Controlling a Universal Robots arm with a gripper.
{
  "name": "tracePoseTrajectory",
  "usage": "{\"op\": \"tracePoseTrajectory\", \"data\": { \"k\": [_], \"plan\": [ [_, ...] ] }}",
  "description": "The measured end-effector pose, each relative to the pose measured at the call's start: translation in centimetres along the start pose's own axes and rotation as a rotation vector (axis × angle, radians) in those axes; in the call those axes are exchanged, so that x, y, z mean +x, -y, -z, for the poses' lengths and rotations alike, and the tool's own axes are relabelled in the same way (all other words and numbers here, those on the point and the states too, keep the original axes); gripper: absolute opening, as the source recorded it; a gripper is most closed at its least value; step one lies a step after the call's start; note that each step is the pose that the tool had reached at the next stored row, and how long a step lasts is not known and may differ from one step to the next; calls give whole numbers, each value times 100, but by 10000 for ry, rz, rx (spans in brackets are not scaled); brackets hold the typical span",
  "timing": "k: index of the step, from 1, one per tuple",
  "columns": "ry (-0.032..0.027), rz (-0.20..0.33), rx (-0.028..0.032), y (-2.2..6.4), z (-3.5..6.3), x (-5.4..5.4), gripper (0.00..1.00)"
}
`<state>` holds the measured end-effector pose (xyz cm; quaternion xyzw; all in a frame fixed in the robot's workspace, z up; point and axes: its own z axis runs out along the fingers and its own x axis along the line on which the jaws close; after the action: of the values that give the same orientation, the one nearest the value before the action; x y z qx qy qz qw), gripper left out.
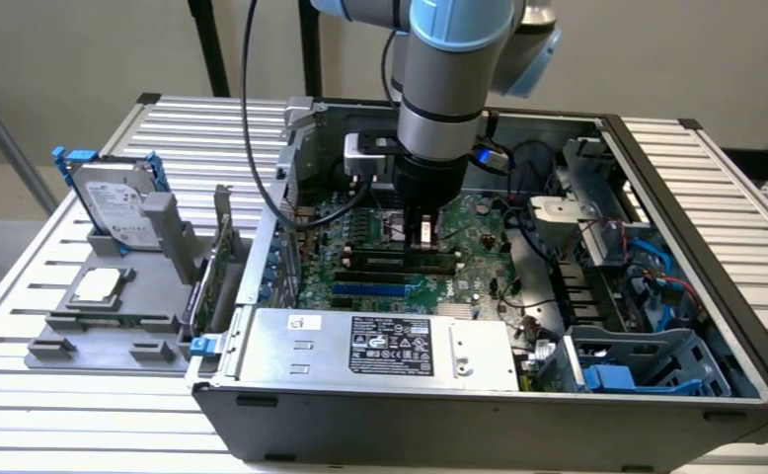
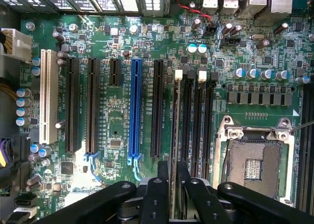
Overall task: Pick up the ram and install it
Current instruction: 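Insert the ram into the slot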
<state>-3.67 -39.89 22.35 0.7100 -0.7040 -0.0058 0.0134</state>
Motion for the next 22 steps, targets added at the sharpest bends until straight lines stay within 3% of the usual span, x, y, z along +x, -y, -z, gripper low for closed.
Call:
{"op": "tracePoseTrajectory", "data": {
  "k": [8,13,22],
  "plan": [
    [-80,-2,-1,0,1,-13,21],
    [-92,-2,-2,-1,22,-26,21],
    [-91,-3,-2,-6,228,-32,21]
  ]
}}
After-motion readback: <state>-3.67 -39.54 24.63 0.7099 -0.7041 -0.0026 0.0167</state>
